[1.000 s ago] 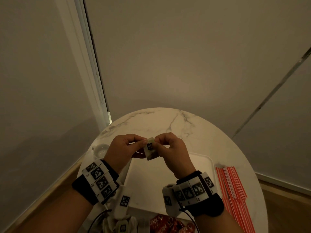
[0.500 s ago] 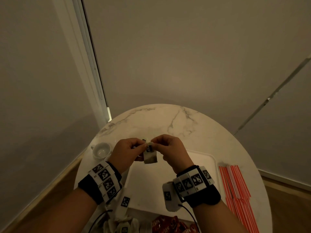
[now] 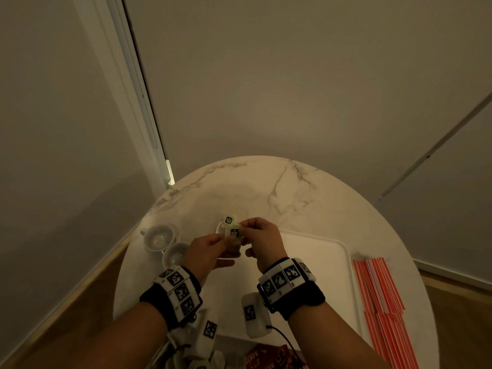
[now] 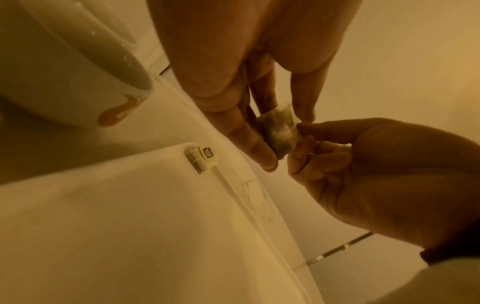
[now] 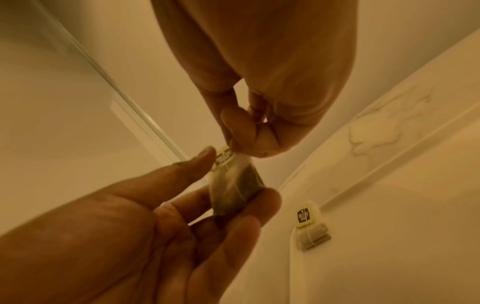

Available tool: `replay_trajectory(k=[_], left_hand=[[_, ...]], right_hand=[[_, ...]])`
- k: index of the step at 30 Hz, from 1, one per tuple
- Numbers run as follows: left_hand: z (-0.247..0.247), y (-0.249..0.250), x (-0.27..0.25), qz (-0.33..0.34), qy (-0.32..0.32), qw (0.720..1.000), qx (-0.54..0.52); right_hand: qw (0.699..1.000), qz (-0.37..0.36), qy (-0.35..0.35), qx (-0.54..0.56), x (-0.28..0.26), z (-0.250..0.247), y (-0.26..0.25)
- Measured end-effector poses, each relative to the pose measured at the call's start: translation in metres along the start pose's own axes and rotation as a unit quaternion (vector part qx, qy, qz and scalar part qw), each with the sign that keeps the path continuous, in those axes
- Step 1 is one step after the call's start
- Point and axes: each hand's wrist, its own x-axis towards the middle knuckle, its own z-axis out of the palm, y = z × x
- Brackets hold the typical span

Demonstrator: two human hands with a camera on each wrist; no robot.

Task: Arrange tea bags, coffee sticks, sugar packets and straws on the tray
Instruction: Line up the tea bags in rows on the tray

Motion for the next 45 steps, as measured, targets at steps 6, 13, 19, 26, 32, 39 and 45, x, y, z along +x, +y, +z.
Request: replay_trajectory(k=[6,13,19,26,32,39,45], left_hand=[[-0.004,-0.006,0.012,0.010,0.059,0.996,-0.061],[-0.004,-0.007,0.015,0.055,0.049,0.991,-0.110],[-0.006,-0.009,0.016,0.061,0.028,0.984,-0.164],[-0.008,-0.018,0.018,-0.016,0.035,0.992,-0.122],[-0.010,-0.024,0.018,-0.054,0.029,0.994,-0.090],[-0.011,-0.021,0.027,-0.060,0.003,0.997,-0.049],[-0.006,-0.024,0.030,-0.066,-0.001,0.998,0.020]], right_hand=[[0.997,-0.061,-0.028,-0.049,0.002,0.002,0.002],[0.981,-0.112,-0.104,-0.116,-0.002,-0.005,0.010],[0.976,-0.155,-0.128,-0.081,-0.007,-0.008,0.011],[0.995,-0.036,-0.069,-0.063,0.012,-0.007,0.043],[0.997,0.066,-0.014,-0.028,0.038,0.006,0.070],[0.987,0.078,0.031,-0.135,0.059,0.023,0.077],[0.977,0.070,0.045,-0.196,0.067,0.028,0.073]])
